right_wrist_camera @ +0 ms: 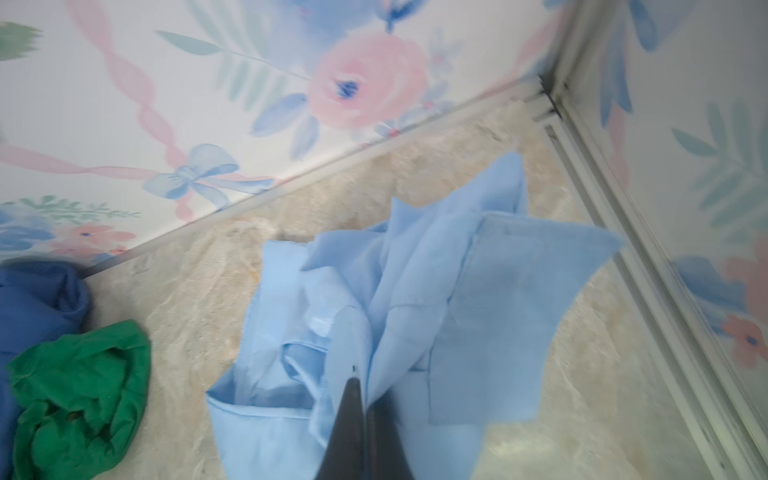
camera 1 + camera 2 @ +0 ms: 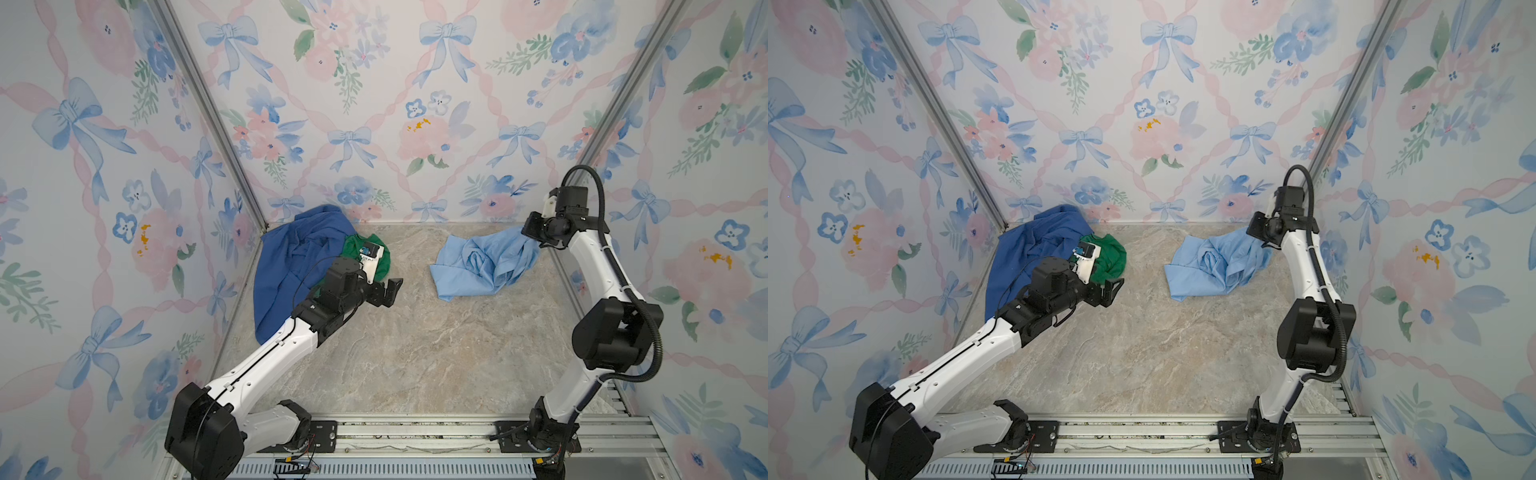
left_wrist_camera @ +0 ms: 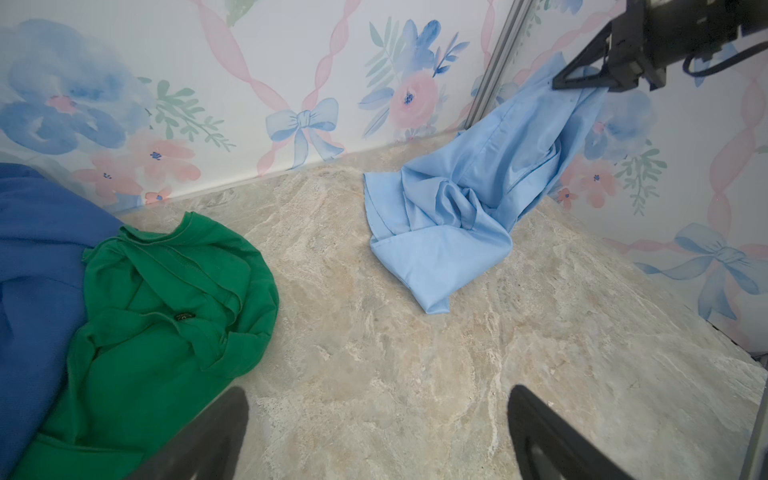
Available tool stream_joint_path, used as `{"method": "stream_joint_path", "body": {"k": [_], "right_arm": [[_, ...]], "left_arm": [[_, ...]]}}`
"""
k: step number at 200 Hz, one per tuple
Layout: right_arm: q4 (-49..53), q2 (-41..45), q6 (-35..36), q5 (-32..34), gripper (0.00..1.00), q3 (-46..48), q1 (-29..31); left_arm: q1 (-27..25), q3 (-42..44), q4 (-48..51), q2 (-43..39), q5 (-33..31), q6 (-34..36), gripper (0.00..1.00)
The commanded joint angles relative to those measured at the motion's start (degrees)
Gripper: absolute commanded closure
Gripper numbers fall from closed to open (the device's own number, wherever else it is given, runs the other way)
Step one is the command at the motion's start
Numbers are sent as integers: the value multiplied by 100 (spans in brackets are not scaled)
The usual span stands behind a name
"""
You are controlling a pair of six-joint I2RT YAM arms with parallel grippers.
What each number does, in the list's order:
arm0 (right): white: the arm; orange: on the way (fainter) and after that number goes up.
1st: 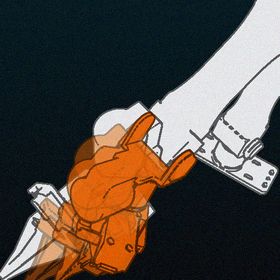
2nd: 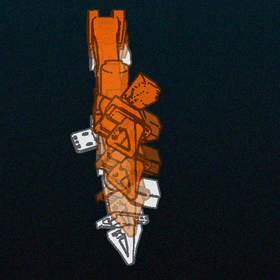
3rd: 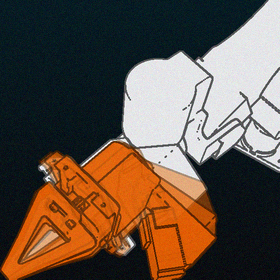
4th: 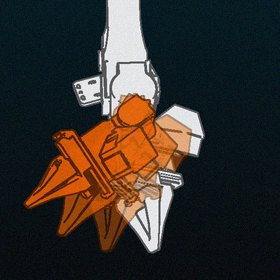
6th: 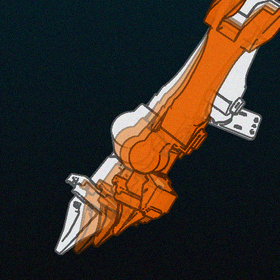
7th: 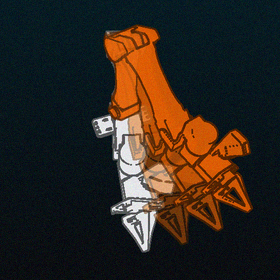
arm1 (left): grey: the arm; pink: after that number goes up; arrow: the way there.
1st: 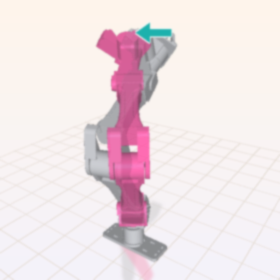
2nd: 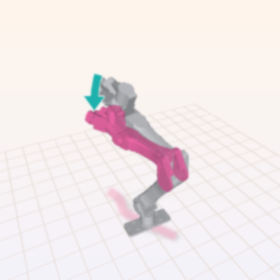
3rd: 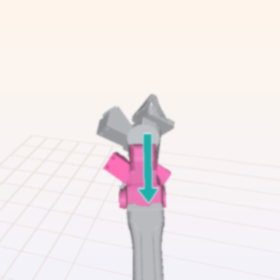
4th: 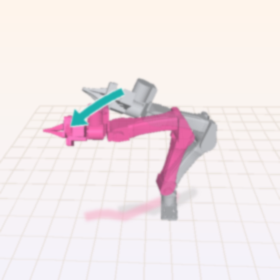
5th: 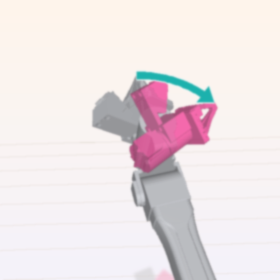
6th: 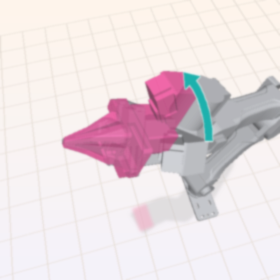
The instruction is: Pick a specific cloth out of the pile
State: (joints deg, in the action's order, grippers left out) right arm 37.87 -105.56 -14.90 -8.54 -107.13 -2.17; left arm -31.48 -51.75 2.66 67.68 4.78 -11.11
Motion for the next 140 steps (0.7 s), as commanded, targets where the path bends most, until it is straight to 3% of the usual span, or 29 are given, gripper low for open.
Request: {"method": "stream_joint_path", "body": {"k": [1, 32, 57, 82, 107, 127, 140], "right_arm": [[641, -530, 58, -165, 100, -393, 632], [321, -1120, -325, -803, 100, -331, 1402], [-98, -1304, -596, -707, 100, 290, 1863], [-1179, -1157, -1109, -694, 100, 1483, 1808], [-1162, -1248, -996, -388, 100, 1895, 1600], [-1104, -1184, -738, -158, 88, 2045, 1527], [-1041, -969, -549, 76, 62, 2114, 1559]], "left_arm": [[35, 194, -45, -226, -162, -136, 2], [107, 407, -34, -441, -234, -145, 2], [217, 514, -37, -543, -227, -172, 2], [292, 550, -42, -573, -186, -181, 2], [327, 541, -46, -539, -143, -181, 2], [330, 543, -46, -488, -126, -181, 2], [336, 526, -46, -452, -89, -173, 2]]}}
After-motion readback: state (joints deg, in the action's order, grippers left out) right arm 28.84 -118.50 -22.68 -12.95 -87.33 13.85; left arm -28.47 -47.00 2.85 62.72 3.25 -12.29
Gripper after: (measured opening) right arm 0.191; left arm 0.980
